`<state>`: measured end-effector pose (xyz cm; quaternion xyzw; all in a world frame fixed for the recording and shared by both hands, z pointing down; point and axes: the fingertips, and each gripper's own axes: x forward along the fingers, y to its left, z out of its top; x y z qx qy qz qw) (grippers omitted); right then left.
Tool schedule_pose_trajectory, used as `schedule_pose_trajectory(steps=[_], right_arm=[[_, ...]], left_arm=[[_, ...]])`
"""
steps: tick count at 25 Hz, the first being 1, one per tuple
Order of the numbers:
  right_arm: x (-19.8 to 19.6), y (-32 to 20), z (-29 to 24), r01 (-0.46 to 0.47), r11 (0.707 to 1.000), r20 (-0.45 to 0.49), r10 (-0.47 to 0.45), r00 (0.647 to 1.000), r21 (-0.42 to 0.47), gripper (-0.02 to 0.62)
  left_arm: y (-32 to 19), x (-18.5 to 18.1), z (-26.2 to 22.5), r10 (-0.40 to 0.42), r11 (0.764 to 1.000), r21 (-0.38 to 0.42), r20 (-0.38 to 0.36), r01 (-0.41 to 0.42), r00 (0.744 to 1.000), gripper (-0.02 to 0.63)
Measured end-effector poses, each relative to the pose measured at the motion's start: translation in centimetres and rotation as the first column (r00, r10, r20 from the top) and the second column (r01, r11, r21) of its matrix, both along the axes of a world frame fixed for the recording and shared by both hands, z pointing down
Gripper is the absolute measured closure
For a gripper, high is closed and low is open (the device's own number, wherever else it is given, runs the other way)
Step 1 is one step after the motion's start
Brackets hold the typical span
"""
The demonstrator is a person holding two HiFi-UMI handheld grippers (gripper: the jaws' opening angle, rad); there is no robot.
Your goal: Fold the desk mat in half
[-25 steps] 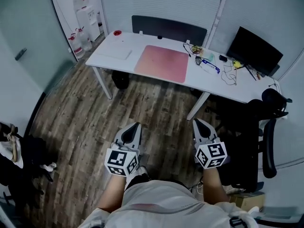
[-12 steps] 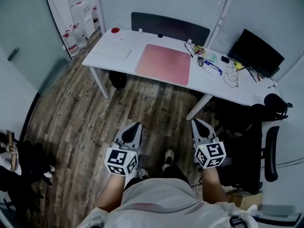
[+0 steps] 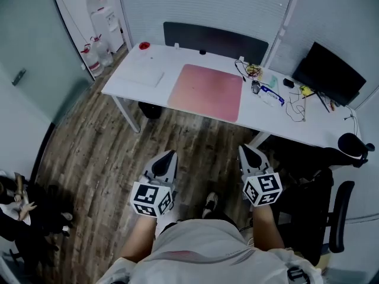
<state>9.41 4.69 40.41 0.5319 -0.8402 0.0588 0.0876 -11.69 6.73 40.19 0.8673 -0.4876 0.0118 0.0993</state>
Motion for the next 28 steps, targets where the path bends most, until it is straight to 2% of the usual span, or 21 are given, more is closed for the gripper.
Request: schedule_pose_trajectory(steps=[6, 15, 22, 28], right_arm=[[5.0, -6.8, 0.4, -0.012, 1.000, 0.016, 0.012, 1.000, -0.005, 0.543], [12.8, -16.0, 2.9, -0.037, 0.997, 0.041, 0.040, 0.998, -0.074, 0.543], [15.1, -20.2, 5.4, -0.085, 0.987, 0.051, 0.092, 0.994, -0.133, 0.543], [14.5, -24.0, 5.8, -0.170, 0.974, 0.012, 0.174, 0.985, -0.148, 0.543]], left_arm=[[-7.0, 4.6, -0.2, 0.011, 1.000, 0.004, 0.027, -0.011, 1.000, 0.591], [-16.0, 11.6, 0.9, 0.018, 0.999, -0.037, 0.051, -0.016, 0.999, 0.591], [-21.5, 13.5, 2.2, 0.055, 0.996, -0.066, 0.058, -0.051, 0.997, 0.590], [-26.9, 12.6, 3.4, 0.133, 0.988, -0.079, 0.033, -0.130, 0.991, 0.591]])
